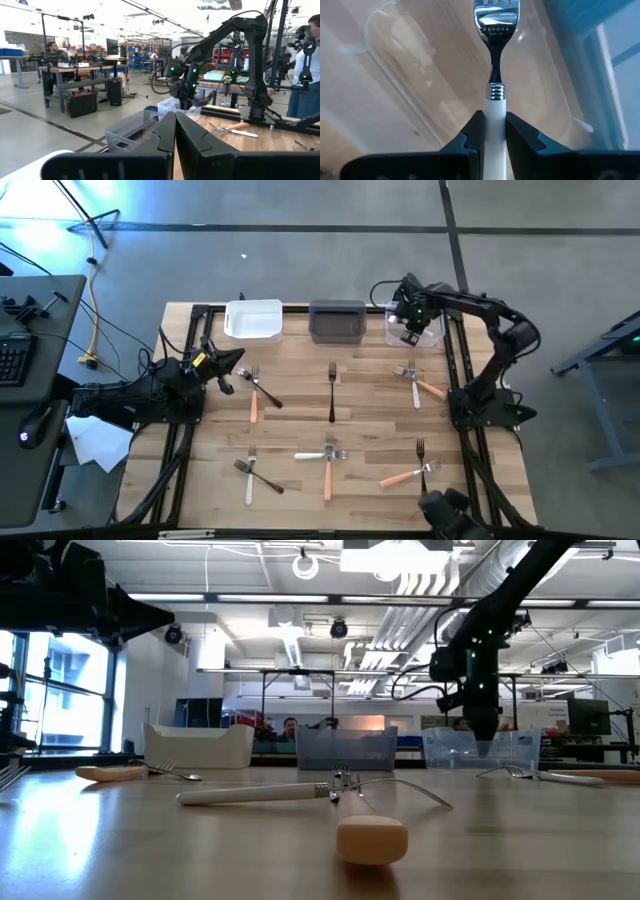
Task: Sort silverware by color (type)
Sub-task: Put the top left white fork into the transparent bin, then put the top left black fork into the white bin
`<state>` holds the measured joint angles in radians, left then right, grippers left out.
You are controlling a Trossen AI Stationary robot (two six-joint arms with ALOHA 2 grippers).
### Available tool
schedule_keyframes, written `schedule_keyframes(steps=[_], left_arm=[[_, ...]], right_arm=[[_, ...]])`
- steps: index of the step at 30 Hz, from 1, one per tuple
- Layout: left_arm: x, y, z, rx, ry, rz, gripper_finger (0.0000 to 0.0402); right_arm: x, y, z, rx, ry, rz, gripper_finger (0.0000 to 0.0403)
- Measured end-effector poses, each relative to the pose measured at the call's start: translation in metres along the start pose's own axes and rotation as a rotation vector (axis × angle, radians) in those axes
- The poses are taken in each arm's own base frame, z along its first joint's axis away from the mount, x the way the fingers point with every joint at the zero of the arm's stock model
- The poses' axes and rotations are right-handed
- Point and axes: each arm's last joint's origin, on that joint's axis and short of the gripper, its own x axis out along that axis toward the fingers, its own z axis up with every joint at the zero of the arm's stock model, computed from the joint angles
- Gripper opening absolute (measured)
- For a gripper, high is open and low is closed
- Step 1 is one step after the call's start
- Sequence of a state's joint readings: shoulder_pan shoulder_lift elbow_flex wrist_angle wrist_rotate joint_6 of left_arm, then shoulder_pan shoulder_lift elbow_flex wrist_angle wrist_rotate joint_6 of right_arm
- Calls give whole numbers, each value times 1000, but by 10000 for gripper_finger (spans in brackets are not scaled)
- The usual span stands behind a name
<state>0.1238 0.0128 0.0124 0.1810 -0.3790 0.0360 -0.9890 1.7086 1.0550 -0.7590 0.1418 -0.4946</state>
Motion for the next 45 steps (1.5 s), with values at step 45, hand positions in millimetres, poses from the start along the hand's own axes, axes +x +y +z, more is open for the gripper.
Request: schedule_keyframes(steps=[45], left_arm=[[0,-4,3,5,-32,-128,3]], right_arm=[[-114,153,-50,32,-713,287,1]])
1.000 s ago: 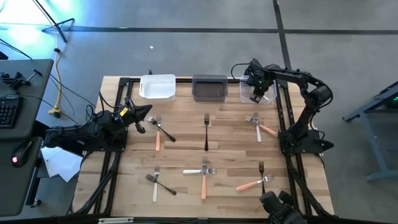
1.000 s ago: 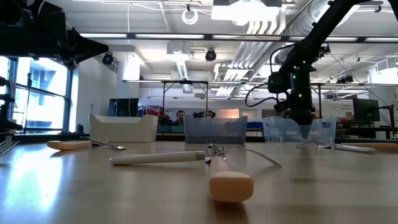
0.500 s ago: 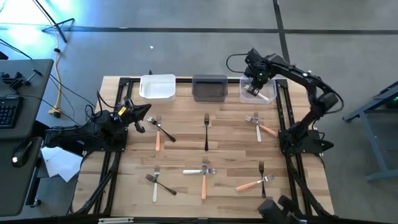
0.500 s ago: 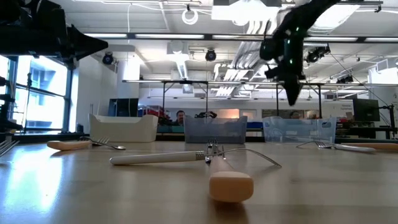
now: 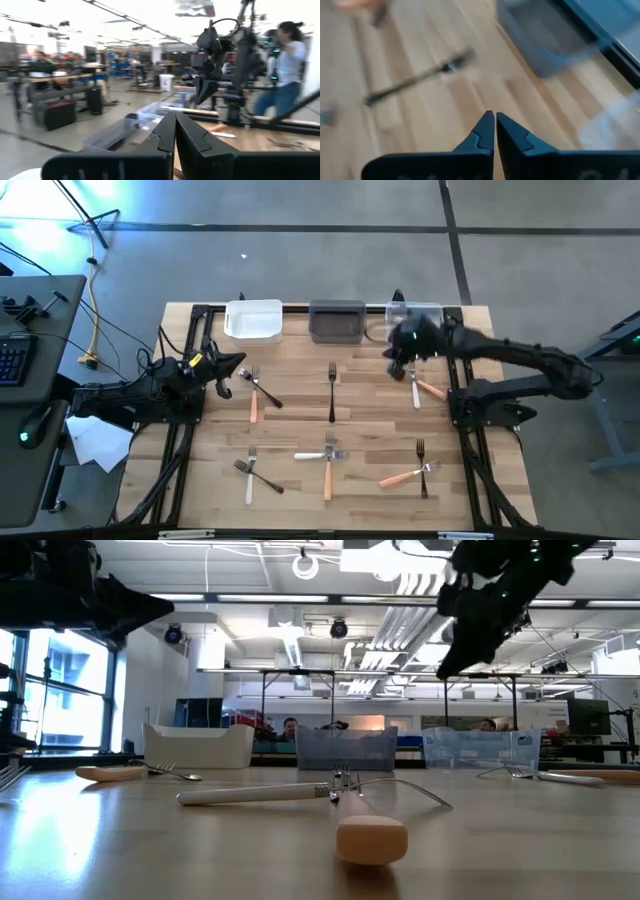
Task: Sort silverware by color (type)
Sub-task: Put the top left black fork into the white bin
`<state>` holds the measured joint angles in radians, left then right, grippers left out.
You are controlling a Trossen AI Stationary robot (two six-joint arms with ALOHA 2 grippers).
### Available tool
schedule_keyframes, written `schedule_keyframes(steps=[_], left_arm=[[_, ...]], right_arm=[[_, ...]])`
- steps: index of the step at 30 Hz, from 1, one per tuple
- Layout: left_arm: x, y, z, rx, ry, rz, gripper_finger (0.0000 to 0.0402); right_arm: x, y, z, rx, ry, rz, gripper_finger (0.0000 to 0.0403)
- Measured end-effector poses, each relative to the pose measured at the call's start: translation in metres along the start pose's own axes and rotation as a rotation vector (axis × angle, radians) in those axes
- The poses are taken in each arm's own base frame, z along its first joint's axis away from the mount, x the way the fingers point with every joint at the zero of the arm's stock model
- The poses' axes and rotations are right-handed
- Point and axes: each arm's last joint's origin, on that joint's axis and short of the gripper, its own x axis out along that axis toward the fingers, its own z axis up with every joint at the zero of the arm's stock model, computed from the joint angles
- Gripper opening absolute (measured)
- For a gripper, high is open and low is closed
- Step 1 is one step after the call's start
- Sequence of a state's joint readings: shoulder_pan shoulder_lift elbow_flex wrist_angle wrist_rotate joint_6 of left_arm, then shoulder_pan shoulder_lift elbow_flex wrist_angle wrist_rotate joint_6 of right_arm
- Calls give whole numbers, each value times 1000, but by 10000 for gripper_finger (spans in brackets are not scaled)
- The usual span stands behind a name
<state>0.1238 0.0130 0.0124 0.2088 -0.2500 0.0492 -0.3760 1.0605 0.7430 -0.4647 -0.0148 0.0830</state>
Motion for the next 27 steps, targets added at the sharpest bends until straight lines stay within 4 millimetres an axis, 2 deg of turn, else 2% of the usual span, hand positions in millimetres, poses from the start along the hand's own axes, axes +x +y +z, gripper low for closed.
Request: schedule_keyframes(steps=[6,10,13,19,27], left_arm=[[4,-3,0,-26,82,-53,3],[13,-4,4,-29,195,-52,3],[22,-7,7,-31,304,-48,3],[46,-13,8,-24,648,-24,3],[92,-28,19,-1,1040,-103,3]], right_arm=[[10,40,-23,-44,-242,76,1],[17,49,-30,-87,-350,98,1],[18,49,-26,-119,-401,94,0],[16,41,-16,-216,-445,40,0],[18,31,-14,-260,-438,60,0]])
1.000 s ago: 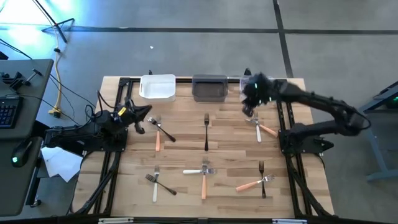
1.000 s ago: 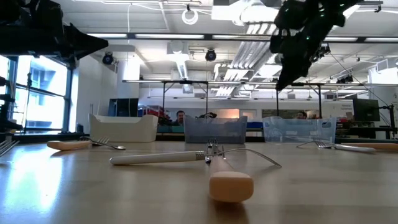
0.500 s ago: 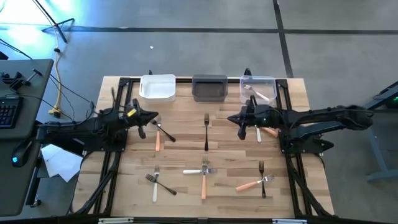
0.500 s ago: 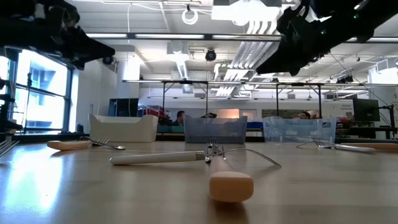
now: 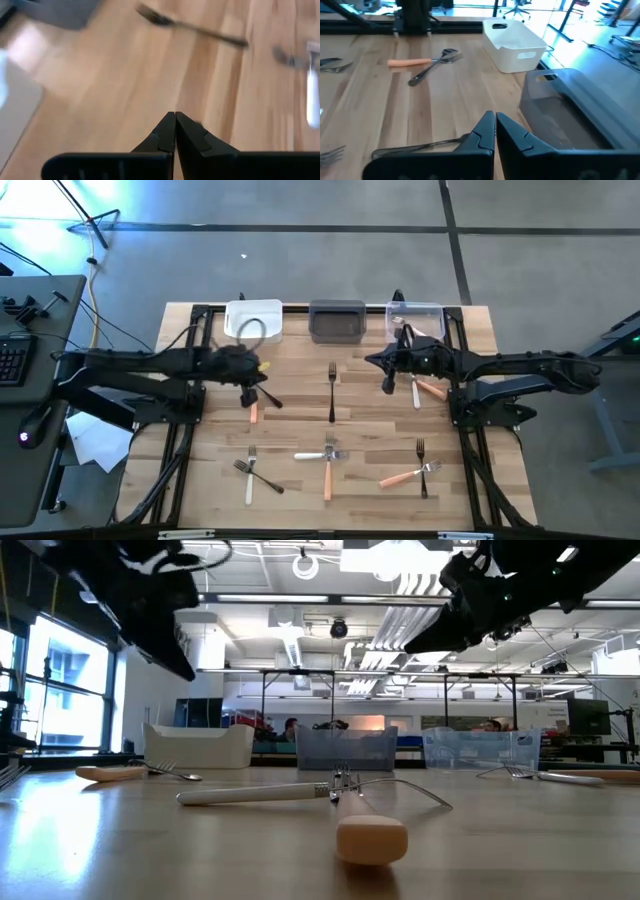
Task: Sort silverware by color (type)
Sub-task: Put the top left black fork into the white bin
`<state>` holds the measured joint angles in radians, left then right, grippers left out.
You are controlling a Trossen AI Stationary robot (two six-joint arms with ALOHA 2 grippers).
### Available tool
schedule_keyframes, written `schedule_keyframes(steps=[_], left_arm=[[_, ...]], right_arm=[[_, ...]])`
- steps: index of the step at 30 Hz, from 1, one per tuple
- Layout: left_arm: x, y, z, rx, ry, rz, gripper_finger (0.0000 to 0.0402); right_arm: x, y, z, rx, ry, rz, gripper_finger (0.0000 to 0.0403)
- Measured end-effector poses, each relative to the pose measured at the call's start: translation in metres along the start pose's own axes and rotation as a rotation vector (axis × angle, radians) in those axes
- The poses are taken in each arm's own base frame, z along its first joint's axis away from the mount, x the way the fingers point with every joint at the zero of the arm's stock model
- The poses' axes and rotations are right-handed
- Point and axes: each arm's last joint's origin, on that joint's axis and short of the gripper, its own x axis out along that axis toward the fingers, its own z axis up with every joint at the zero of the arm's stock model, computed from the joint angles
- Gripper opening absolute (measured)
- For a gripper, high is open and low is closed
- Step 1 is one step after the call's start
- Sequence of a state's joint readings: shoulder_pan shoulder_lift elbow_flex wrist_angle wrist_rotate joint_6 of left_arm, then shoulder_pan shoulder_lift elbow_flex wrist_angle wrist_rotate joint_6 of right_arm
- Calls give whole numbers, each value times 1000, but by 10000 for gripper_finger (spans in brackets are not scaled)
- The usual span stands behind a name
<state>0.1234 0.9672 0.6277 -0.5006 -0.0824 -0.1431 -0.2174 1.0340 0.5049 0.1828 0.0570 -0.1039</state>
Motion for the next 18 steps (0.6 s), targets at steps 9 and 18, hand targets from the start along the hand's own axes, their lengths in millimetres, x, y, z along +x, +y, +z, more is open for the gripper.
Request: schedule_keyframes(steps=[9,18], left_arm=[[28,-8,31,288,339,-37,16],[68,-11,30,499,498,-95,119]], right_arm=[[0,0,0,-21,5,9,0],[0,0,-1,-11,16,10,0]])
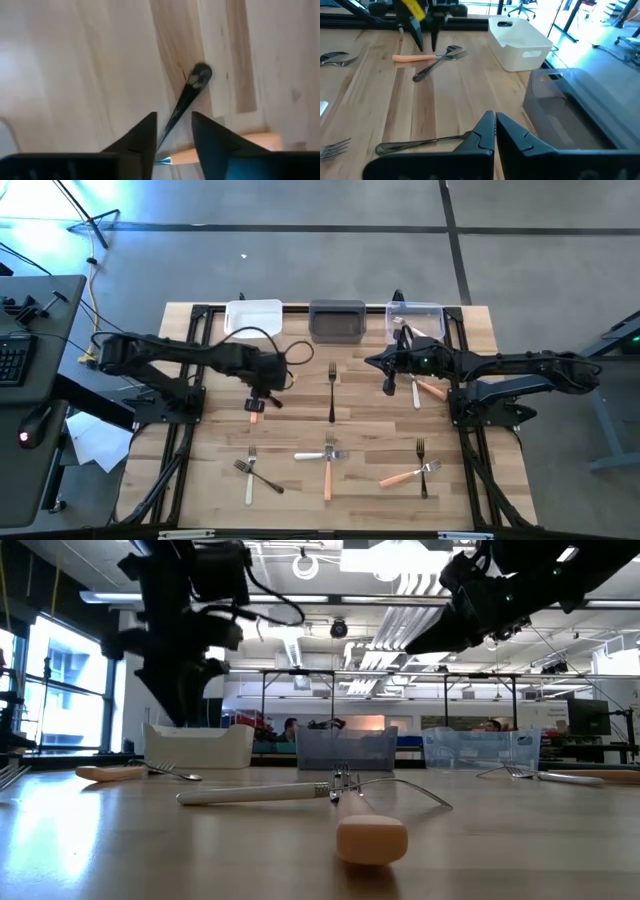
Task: Sort silverware by color (type)
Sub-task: Put the top left black fork into the white bin
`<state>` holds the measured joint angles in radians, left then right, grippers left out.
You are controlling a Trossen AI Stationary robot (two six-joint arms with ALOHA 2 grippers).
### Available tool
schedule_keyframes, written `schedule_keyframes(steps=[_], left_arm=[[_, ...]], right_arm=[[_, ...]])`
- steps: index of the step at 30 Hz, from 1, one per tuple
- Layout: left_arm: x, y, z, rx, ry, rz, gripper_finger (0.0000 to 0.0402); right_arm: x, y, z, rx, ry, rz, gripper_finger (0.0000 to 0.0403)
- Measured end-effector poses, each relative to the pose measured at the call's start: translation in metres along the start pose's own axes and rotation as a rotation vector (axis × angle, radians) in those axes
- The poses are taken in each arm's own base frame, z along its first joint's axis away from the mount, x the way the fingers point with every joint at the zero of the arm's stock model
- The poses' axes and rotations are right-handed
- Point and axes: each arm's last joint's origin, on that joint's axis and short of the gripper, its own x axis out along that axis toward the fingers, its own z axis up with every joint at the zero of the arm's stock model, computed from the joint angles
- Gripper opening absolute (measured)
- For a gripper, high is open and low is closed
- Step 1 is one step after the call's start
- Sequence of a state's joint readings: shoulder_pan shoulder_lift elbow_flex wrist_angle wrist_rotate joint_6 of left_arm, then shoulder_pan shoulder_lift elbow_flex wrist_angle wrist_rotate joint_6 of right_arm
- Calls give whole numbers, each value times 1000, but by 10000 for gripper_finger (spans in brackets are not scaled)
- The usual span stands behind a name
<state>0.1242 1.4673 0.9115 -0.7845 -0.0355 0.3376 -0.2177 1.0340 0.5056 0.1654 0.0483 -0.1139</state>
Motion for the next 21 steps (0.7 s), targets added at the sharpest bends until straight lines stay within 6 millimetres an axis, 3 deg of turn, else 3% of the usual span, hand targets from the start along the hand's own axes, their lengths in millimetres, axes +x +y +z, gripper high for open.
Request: schedule_keyframes(steps=[4,8,15,21], left_arm=[[20,0,1,64,91,-33,153],[38,1,1,121,174,-9,160],[58,1,-2,169,293,1,145],[59,1,-2,194,305,1,117]], right_arm=[[0,1,-2,-2,25,7,0],[0,1,-3,-3,34,8,0],[0,1,-3,-4,35,8,0],[0,1,-4,-4,47,9,0]])
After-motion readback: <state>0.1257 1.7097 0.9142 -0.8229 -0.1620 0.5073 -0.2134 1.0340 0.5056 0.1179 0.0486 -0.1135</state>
